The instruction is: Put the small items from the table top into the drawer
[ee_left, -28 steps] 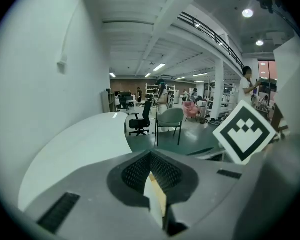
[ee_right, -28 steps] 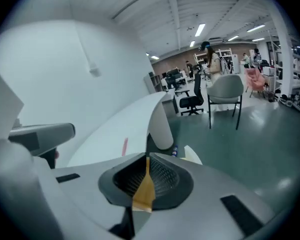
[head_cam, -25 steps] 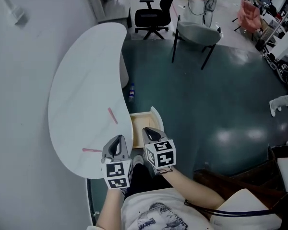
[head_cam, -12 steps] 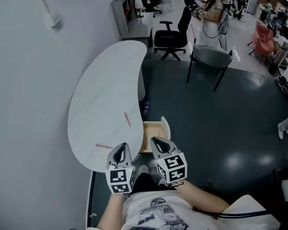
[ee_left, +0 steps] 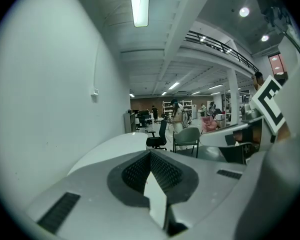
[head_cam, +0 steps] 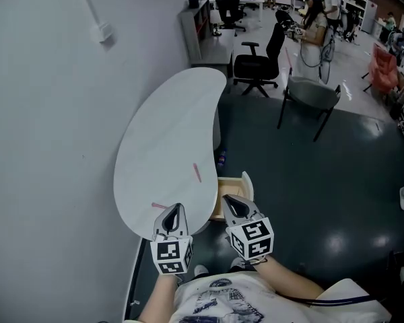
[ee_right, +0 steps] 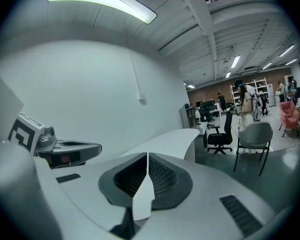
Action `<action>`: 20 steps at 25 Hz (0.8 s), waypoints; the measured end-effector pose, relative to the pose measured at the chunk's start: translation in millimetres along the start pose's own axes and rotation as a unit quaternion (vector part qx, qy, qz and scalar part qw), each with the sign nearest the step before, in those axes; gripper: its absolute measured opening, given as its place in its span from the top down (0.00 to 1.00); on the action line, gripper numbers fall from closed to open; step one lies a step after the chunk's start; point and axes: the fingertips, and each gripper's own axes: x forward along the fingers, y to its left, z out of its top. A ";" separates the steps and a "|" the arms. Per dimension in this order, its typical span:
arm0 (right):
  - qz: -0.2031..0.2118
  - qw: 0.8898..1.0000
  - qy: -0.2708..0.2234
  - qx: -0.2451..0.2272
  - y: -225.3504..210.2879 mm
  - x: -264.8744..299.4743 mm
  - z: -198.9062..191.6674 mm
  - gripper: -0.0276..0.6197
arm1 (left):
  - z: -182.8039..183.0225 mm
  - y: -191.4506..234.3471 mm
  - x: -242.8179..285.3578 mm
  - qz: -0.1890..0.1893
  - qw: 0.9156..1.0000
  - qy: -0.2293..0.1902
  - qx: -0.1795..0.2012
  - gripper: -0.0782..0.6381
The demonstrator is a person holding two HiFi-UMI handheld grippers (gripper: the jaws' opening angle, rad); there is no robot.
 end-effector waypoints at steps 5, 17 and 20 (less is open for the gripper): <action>0.000 1.000 -0.009 -0.015 29.0 11.1 8.3 0.91 | 6.1 25.5 -13.2 0.000 1.000 -0.016 0.000 0.84; -0.009 0.999 0.000 -0.040 102.8 29.3 -0.6 0.91 | -8.1 88.2 -55.6 -0.001 0.999 -0.025 -0.022 0.84; -0.013 0.999 0.001 -0.044 110.3 32.1 -3.7 0.91 | -12.0 94.8 -58.2 -0.006 0.999 -0.026 -0.022 0.84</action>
